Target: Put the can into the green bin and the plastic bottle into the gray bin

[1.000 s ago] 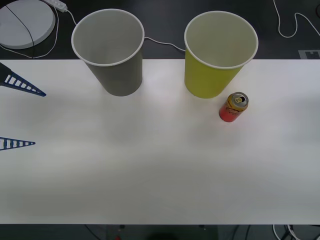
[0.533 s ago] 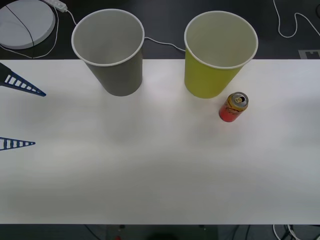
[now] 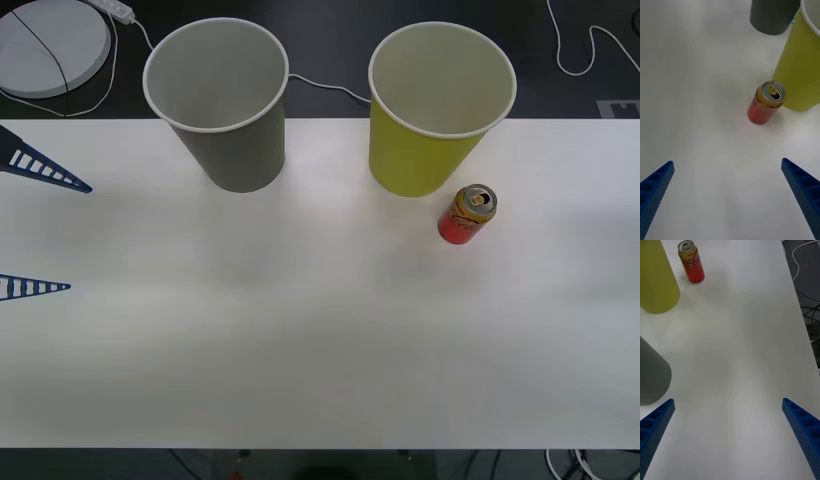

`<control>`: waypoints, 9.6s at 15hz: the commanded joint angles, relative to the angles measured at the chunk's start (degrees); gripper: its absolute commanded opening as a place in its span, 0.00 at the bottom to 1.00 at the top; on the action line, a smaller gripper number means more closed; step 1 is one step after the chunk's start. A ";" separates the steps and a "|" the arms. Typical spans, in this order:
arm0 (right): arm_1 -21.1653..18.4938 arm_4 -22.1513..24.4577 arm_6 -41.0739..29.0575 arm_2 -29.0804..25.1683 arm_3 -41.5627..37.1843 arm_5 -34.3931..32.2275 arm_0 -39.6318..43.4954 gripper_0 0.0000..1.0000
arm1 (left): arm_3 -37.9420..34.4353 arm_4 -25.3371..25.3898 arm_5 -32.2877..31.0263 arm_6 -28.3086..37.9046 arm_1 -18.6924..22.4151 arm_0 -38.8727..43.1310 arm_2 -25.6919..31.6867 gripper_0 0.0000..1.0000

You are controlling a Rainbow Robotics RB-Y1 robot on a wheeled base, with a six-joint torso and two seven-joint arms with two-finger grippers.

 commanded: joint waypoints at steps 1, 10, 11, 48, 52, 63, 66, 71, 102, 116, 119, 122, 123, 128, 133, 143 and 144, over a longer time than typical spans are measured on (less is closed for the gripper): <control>0.00 -3.91 0.08 1.20 -4.23 8.50 6.40 1.00 | 0.00 0.00 0.00 0.00 0.01 0.00 0.00 1.00; 0.00 -14.64 -0.71 7.88 -15.75 33.46 21.43 1.00 | 0.00 0.00 0.00 0.00 0.01 0.00 0.00 1.00; 0.00 -14.64 -1.77 7.88 -18.65 37.59 23.71 1.00 | 0.00 0.00 0.00 0.00 0.01 0.00 0.00 1.00; -0.97 21.49 -69.27 95.59 -14.08 131.55 -22.34 1.00 | 0.00 0.00 0.00 0.00 0.01 0.00 0.00 1.00; 2.20 21.49 -70.32 99.72 -9.24 134.45 -26.38 1.00 | 0.00 0.00 0.00 0.00 0.01 0.00 0.00 1.00; 11.34 21.49 -70.59 99.81 3.85 134.36 -32.36 1.00 | 0.00 0.00 0.00 0.00 0.01 0.00 0.00 1.00; 13.71 20.52 -70.59 99.81 6.84 134.45 -33.94 1.00 | 0.00 0.00 0.00 0.00 0.01 0.00 0.00 1.00; 16.70 19.46 -70.59 99.72 10.97 134.45 -36.49 1.00 | 0.00 0.00 0.00 0.00 0.01 0.00 0.00 1.00; 13.01 21.49 -68.83 99.46 8.69 128.03 -39.57 0.00 | 0.00 0.00 0.00 0.00 0.01 0.00 0.00 1.00; 1.85 27.64 -69.53 34.59 -24.36 57.89 -6.08 0.00 | 0.00 0.00 0.00 0.00 0.01 0.00 0.00 1.00; 3.34 27.20 -76.12 24.22 -27.70 43.74 -4.41 0.00 | 0.00 0.00 0.00 0.00 0.01 0.00 0.00 1.00; 5.19 28.08 -83.42 16.23 -30.34 32.40 -4.41 0.00 | 0.00 0.00 0.00 0.00 0.01 0.00 0.00 1.00; 5.45 28.52 -85.62 13.50 -31.30 28.27 -4.59 0.00 | 0.00 0.00 0.00 0.00 0.01 0.00 0.00 1.00; 5.45 29.22 -89.75 5.77 -32.44 14.21 -8.63 0.00 | 0.00 0.00 0.00 0.00 0.01 0.00 0.00 1.00; 3.34 30.54 -89.75 2.95 -28.84 1.99 -17.77 0.00 | 0.00 0.00 0.00 0.00 0.01 0.00 0.00 1.00; -0.09 34.76 -89.75 16.84 -19.52 -7.32 -42.56 0.00 | 0.00 0.00 0.00 0.00 0.01 0.00 0.00 1.00; -0.09 36.43 -89.75 20.01 -18.91 -7.41 -45.81 0.00 | 0.00 0.00 0.00 0.00 0.01 0.00 0.00 1.00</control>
